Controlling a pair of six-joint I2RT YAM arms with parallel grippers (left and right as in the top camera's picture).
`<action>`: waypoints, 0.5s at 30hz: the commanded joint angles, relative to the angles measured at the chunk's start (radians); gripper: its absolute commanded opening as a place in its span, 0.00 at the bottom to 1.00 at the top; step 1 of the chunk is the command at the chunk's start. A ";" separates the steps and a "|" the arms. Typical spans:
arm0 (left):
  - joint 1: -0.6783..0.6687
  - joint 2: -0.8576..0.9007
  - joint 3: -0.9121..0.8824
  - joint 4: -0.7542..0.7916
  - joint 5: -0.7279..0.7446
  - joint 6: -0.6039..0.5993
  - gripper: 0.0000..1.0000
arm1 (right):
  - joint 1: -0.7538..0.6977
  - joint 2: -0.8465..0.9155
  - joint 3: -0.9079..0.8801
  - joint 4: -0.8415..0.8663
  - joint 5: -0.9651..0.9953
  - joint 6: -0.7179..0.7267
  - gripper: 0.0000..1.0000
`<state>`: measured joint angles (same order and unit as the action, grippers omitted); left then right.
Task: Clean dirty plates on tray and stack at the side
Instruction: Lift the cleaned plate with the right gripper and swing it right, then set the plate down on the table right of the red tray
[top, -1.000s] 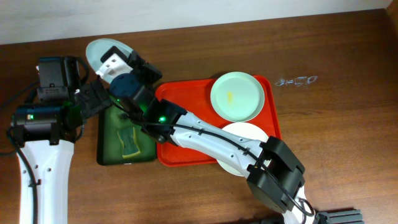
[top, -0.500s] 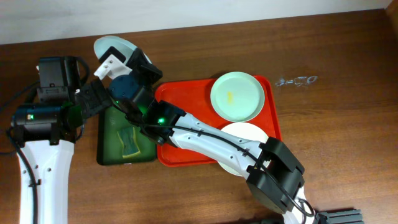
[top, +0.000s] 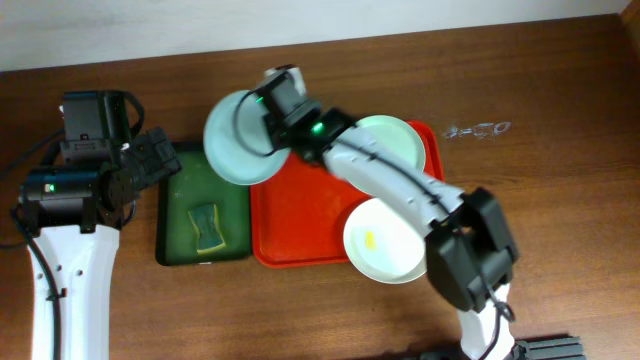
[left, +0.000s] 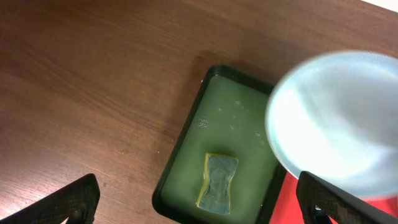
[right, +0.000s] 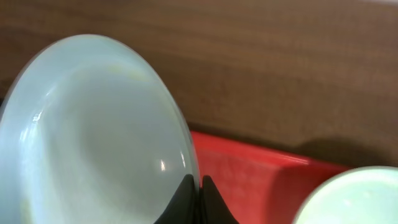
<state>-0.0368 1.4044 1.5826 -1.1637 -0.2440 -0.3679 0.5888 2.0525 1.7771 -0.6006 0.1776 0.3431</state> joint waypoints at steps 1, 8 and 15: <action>0.000 -0.003 0.009 -0.001 -0.004 -0.013 0.99 | -0.188 -0.121 0.009 -0.089 -0.348 0.063 0.04; 0.000 -0.003 0.009 -0.001 -0.004 -0.013 0.99 | -0.692 -0.129 0.007 -0.442 -0.586 0.053 0.04; 0.000 -0.003 0.009 -0.001 -0.004 -0.013 0.99 | -1.099 -0.129 -0.001 -0.654 -0.346 -0.032 0.04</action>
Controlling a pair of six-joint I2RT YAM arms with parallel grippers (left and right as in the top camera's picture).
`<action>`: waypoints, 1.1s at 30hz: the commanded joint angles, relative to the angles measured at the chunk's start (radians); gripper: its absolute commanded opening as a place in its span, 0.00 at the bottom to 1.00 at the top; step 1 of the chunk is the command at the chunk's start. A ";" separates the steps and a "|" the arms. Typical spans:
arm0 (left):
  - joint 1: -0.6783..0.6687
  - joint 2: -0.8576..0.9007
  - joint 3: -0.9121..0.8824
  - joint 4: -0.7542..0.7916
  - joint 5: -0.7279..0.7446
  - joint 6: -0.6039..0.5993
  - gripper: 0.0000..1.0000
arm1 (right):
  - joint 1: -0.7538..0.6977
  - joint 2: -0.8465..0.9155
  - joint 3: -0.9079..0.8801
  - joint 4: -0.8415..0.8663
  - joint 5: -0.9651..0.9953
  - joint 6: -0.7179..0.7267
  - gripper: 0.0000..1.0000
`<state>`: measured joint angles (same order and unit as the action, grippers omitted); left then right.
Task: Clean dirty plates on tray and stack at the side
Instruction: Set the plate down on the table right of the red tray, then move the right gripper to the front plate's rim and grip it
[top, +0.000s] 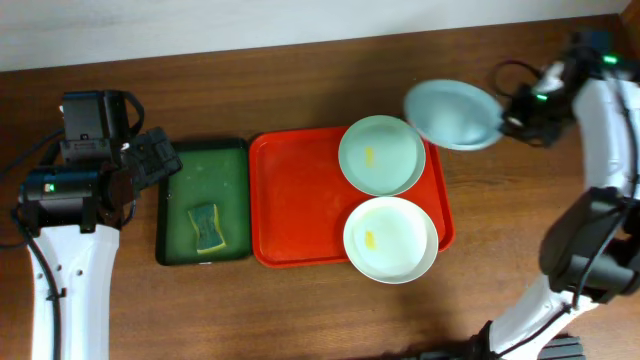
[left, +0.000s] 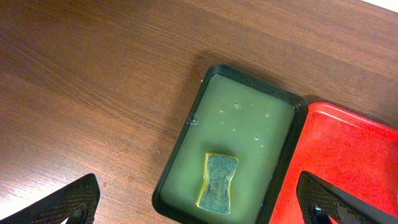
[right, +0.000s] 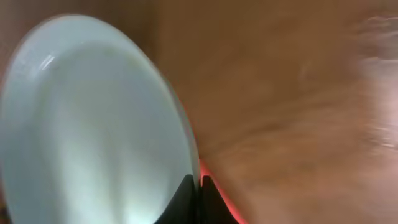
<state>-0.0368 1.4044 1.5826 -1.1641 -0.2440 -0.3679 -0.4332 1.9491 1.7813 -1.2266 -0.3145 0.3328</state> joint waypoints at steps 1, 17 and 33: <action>0.000 -0.003 0.009 0.000 -0.004 -0.013 0.99 | -0.111 -0.026 -0.014 -0.043 0.208 -0.022 0.04; 0.001 -0.003 0.009 0.000 -0.004 -0.013 0.99 | -0.087 -0.025 -0.379 0.225 0.267 -0.022 0.09; 0.000 -0.003 0.009 0.000 -0.004 -0.013 0.99 | 0.018 -0.034 -0.208 -0.270 0.176 -0.201 0.33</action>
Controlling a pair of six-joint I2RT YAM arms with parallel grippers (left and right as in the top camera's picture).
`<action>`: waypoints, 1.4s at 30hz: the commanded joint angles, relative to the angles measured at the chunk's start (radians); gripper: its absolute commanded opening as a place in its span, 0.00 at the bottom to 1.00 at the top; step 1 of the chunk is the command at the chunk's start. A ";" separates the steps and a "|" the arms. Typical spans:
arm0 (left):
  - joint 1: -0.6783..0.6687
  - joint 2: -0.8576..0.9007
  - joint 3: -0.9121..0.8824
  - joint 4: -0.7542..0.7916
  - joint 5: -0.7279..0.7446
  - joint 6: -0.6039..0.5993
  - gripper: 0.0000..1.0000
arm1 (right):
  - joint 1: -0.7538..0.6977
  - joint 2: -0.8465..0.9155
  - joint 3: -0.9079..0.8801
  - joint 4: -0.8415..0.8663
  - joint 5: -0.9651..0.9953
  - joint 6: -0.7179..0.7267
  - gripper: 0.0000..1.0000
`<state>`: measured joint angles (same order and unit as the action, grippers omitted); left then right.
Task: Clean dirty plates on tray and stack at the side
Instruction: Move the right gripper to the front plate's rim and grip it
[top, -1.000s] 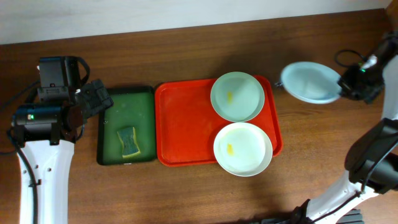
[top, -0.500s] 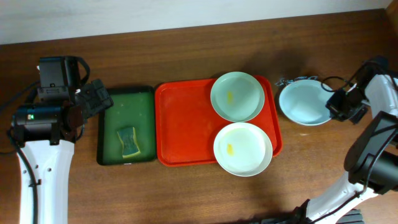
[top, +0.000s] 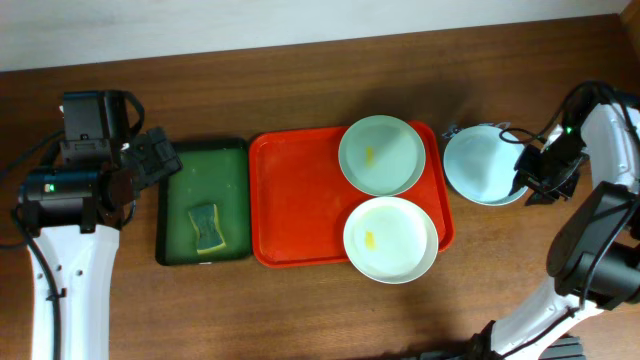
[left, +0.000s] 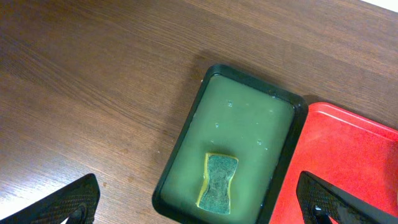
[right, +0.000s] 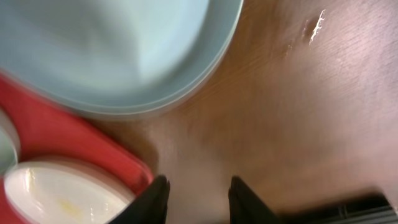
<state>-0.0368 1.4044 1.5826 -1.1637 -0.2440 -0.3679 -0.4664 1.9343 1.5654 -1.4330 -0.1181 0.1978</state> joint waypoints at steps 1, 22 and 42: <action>0.000 -0.003 0.009 -0.001 -0.004 -0.013 0.99 | 0.072 -0.019 0.001 -0.097 -0.020 -0.071 0.34; 0.000 -0.003 0.009 -0.001 -0.004 -0.013 0.99 | 0.525 -0.105 -0.301 0.026 -0.055 -0.002 0.29; 0.000 -0.003 0.009 -0.001 -0.004 -0.013 0.99 | 0.526 -0.538 -0.588 0.207 -0.158 0.052 0.29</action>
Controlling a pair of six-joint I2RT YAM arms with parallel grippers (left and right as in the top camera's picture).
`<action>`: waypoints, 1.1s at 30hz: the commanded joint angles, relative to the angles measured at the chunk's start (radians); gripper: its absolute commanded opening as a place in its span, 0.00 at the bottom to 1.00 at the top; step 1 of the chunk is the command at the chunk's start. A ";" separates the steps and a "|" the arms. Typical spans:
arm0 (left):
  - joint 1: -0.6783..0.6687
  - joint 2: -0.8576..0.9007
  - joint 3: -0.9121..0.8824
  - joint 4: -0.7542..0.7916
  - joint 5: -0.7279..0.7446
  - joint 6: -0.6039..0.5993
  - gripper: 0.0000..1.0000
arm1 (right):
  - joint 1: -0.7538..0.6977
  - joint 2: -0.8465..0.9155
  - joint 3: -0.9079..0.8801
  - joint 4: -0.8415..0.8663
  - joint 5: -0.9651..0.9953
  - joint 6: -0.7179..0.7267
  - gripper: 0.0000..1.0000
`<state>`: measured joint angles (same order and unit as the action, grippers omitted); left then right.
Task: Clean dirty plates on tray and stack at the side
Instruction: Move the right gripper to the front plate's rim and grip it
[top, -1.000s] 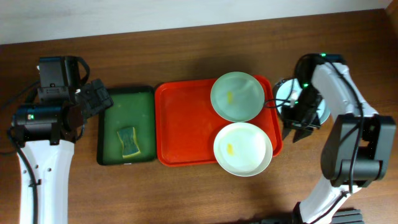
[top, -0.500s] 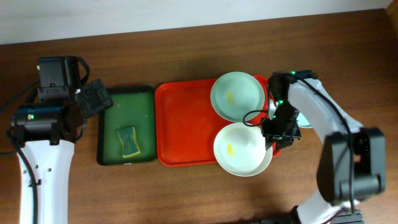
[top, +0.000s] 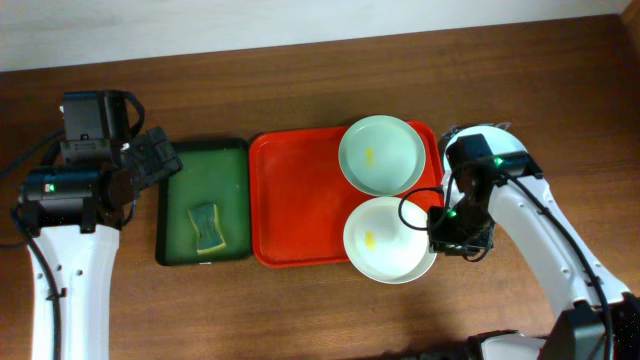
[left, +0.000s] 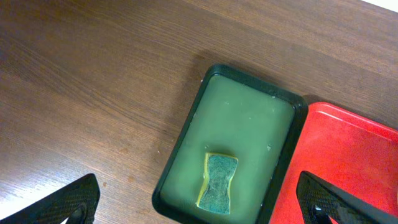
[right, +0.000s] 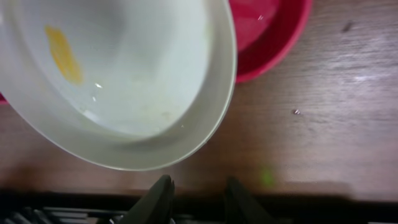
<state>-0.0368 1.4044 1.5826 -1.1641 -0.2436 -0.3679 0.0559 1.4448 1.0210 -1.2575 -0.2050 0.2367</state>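
Note:
Two dirty plates sit on the red tray: a pale green plate at the back right and a white plate at the front right, each with a yellow smear. In the right wrist view the white plate fills the top. My right gripper is open just outside that plate's rim, with nothing between its fingers. It shows overhead as the right gripper at the white plate's right edge. A light blue plate lies right of the tray, mostly hidden under my right arm. My left gripper hangs open above the basin.
A dark green basin of soapy water stands left of the tray, with a yellow-green sponge lying in it. The sponge also shows in the left wrist view. The table's front edge runs close below the white plate.
My right gripper was open beside the blue plate lying right of the tray. Now it is open at the right rim of the white plate. The left arm has not moved.
My right gripper was shut on the blue plate, holding it over the basin's edge. Then it held the plate in the air right of the tray. Then the plate lay on the table there, released. Now the gripper is at the white plate.

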 joint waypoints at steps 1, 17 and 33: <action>0.000 -0.003 0.009 0.000 -0.004 -0.013 0.99 | 0.004 -0.060 -0.062 0.046 -0.076 0.016 0.29; 0.000 -0.003 0.009 0.000 -0.004 -0.013 0.99 | 0.005 -0.060 -0.157 0.249 0.109 0.137 0.38; 0.000 -0.003 0.009 0.000 -0.004 -0.013 0.99 | 0.005 -0.057 -0.294 0.402 0.105 0.166 0.27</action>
<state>-0.0368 1.4044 1.5826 -1.1637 -0.2440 -0.3679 0.0559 1.3911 0.7353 -0.8612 -0.1158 0.3935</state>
